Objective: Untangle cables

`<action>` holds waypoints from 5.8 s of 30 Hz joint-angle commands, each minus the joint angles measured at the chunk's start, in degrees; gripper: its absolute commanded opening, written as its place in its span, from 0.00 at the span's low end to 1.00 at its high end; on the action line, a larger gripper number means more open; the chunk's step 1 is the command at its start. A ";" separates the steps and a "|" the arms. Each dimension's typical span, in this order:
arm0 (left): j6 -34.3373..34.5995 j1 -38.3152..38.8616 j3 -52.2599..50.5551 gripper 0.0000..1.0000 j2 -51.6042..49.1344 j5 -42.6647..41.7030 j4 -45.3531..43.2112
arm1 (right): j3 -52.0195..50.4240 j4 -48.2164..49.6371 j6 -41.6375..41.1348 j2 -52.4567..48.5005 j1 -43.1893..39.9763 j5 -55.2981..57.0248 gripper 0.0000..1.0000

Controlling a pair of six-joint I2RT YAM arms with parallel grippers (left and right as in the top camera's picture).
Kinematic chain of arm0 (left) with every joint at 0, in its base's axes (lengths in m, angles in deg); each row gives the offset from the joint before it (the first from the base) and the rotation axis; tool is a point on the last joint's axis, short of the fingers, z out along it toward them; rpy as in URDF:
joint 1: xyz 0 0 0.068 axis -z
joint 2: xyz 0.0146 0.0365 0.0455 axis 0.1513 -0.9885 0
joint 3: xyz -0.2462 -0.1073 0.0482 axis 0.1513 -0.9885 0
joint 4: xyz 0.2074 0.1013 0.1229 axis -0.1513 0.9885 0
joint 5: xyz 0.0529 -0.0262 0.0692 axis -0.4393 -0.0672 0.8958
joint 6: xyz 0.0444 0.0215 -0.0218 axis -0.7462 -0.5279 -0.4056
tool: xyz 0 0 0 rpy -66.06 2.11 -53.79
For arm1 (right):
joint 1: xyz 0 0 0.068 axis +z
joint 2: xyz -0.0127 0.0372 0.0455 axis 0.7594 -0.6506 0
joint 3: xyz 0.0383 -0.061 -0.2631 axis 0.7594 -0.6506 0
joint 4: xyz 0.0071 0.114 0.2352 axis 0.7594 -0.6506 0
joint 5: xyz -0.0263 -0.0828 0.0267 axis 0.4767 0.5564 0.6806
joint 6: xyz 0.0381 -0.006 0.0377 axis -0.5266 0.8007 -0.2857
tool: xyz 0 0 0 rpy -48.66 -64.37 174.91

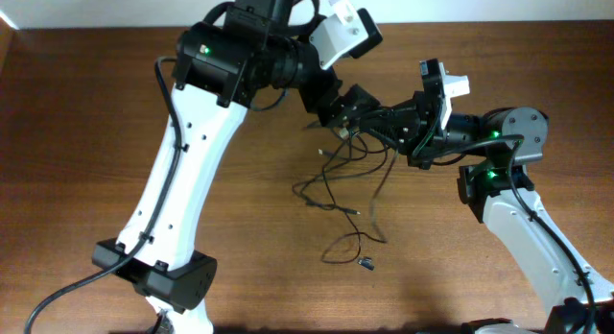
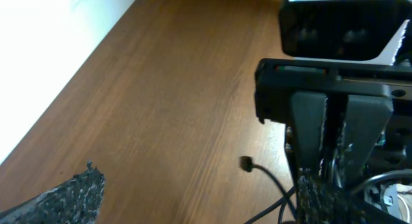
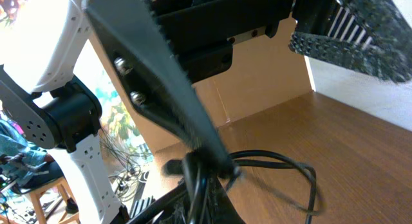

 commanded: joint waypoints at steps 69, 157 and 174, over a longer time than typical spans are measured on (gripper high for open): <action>-19.26 0.59 0.55 0.99 -2.58 -2.38 14.75 | 0.57 5.97 -0.15 0.55 -3.54 -4.61 0.06; -17.92 3.41 -15.58 0.00 -0.50 -0.59 3.04 | 0.57 -16.33 1.11 -4.61 -11.78 -3.48 0.04; -17.92 3.41 -15.58 0.00 -0.50 1.86 3.21 | 0.57 -43.39 0.94 -4.61 -11.78 15.02 0.04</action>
